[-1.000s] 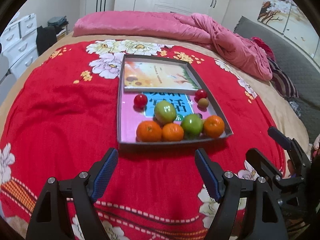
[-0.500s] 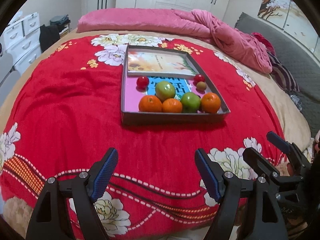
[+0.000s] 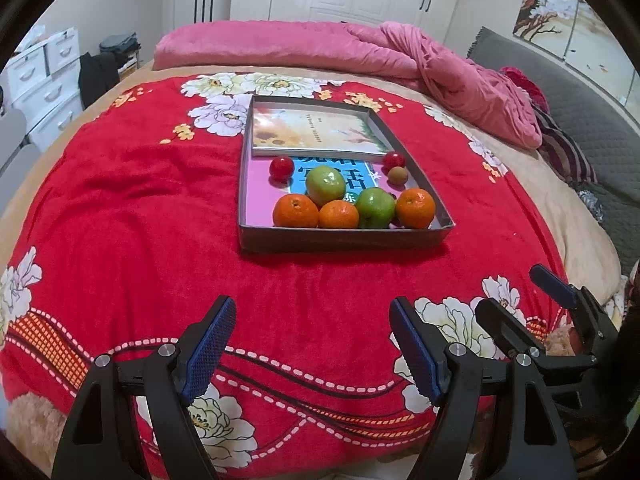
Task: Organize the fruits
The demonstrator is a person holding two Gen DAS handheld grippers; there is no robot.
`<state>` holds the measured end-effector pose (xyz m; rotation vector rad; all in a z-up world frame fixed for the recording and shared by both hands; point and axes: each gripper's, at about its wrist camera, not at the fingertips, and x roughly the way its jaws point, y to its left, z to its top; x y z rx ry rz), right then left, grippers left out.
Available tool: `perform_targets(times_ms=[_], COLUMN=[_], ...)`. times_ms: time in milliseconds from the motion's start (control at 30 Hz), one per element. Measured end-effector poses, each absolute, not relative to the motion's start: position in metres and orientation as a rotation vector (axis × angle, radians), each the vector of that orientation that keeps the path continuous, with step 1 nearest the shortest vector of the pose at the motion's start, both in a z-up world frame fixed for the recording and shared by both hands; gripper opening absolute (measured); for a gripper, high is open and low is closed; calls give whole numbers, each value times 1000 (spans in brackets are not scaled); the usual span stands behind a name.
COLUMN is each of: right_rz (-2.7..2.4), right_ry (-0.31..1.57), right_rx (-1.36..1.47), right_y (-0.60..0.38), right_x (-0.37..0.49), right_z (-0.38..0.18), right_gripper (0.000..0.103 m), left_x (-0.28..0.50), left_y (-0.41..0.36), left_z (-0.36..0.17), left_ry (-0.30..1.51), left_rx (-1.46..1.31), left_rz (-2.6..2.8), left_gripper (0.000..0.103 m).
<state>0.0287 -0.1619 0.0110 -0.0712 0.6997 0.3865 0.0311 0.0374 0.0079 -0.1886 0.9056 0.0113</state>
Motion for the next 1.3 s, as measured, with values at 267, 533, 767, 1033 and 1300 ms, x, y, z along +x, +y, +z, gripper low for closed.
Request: perform_targets(times_ms=[267,533,767,1033,1300], right_rz=[394,397,396,391,390], right_ry=[703,705,706,704,700], right_rx=[-76,-76,-75,-81,-83], right_y=[-160,-159,-160,-160,-161], right_x=[29,29,29,29,28], right_z=[9,7,7,5,5], right_gripper=[102,102,102,102,102], left_x=[32,32,32,33,33], left_y=[38,38,38,38,39], left_z=[7,6,6,5,7], left_ry=[913,914,920,918,917], left_rx=[-186,-183,-186,-186,-186], left_rz=[22,25,28,29,33], left_gripper=[80,80,80,80,80])
